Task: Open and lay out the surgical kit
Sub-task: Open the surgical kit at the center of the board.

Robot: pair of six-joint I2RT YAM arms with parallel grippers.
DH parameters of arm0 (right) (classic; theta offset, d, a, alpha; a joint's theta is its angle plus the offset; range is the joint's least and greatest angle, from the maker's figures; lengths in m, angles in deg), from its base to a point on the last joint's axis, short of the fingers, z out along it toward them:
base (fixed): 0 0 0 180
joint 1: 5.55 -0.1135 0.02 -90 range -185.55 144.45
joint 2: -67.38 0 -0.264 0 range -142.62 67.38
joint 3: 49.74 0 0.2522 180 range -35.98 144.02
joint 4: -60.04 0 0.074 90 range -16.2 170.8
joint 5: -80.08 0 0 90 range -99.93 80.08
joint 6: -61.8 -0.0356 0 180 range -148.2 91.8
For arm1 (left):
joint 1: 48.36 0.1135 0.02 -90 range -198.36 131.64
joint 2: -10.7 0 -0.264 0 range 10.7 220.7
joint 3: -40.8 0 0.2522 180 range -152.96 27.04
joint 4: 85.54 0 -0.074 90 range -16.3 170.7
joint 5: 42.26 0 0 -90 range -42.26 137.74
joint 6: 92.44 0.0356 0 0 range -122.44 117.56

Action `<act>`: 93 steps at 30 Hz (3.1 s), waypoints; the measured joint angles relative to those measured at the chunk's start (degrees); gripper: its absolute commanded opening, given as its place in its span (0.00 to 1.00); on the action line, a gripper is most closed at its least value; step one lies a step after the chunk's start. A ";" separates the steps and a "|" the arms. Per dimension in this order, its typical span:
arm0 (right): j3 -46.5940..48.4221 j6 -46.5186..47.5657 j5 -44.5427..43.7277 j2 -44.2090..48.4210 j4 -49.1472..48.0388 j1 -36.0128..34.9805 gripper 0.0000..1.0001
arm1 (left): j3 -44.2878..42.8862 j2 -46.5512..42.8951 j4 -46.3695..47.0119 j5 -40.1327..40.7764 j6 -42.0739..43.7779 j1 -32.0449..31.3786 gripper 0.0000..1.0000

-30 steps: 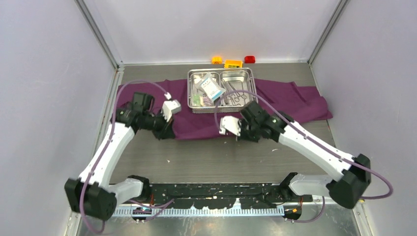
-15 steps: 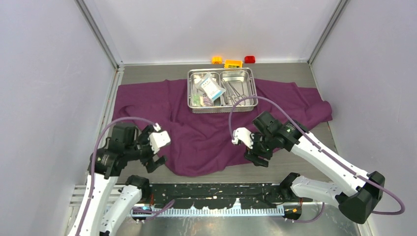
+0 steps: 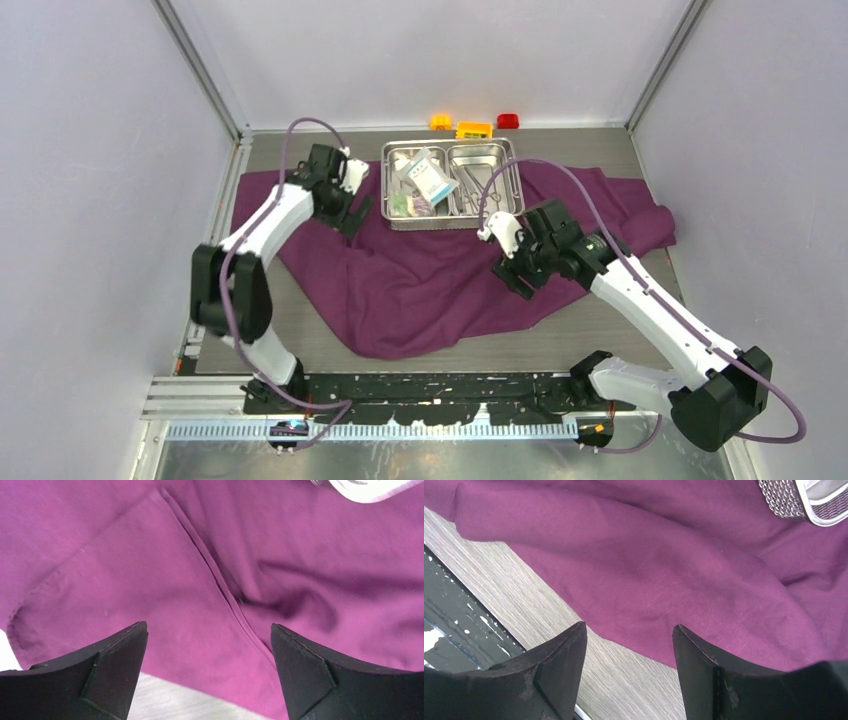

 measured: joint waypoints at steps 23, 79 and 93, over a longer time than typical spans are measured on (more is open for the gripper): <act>-4.96 -2.60 -0.98 4.52 -3.06 4.09 0.67 | -11.56 23.23 1.40 10.05 -6.36 0.83 0.60; -0.02 -1.25 -2.05 -0.87 -5.35 4.98 0.66 | 21.75 -48.96 -22.91 19.32 16.96 32.04 0.00; 2.73 0.28 -14.45 -3.74 2.12 11.08 0.69 | 26.58 -46.10 -24.72 34.18 27.32 32.09 0.92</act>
